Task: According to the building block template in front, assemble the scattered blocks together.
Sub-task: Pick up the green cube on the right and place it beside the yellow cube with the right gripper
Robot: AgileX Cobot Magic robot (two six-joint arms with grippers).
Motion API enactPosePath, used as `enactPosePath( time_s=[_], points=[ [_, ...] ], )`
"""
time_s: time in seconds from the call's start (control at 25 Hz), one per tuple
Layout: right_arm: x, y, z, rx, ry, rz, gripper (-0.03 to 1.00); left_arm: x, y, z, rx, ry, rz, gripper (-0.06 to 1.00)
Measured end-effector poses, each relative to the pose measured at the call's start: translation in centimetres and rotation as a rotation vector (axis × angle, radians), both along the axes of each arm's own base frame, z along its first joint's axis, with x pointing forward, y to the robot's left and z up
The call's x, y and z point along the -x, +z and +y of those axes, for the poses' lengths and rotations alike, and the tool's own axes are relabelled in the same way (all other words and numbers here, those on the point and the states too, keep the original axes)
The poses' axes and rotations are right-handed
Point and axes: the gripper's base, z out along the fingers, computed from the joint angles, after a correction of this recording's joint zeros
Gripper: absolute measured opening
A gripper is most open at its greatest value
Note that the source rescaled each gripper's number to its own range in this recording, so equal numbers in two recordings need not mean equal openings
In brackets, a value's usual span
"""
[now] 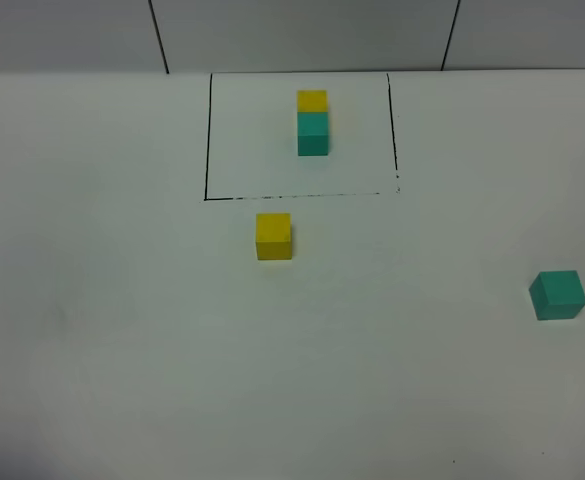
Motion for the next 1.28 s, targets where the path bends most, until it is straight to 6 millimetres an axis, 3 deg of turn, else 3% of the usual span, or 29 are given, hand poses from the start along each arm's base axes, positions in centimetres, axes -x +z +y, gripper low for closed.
enactPosePath(
  time_s=[0.28,1.28],
  points=[
    [0.0,0.0,0.0,0.0,0.0,0.0,0.69,1.5,-0.6,0.1,0.002,-0.008,-0.07,0.75],
    [0.0,0.0,0.0,0.0,0.0,-0.003,0.69,1.5,-0.7,-0.1,0.014,0.042,-0.075,0.75]
  ],
)
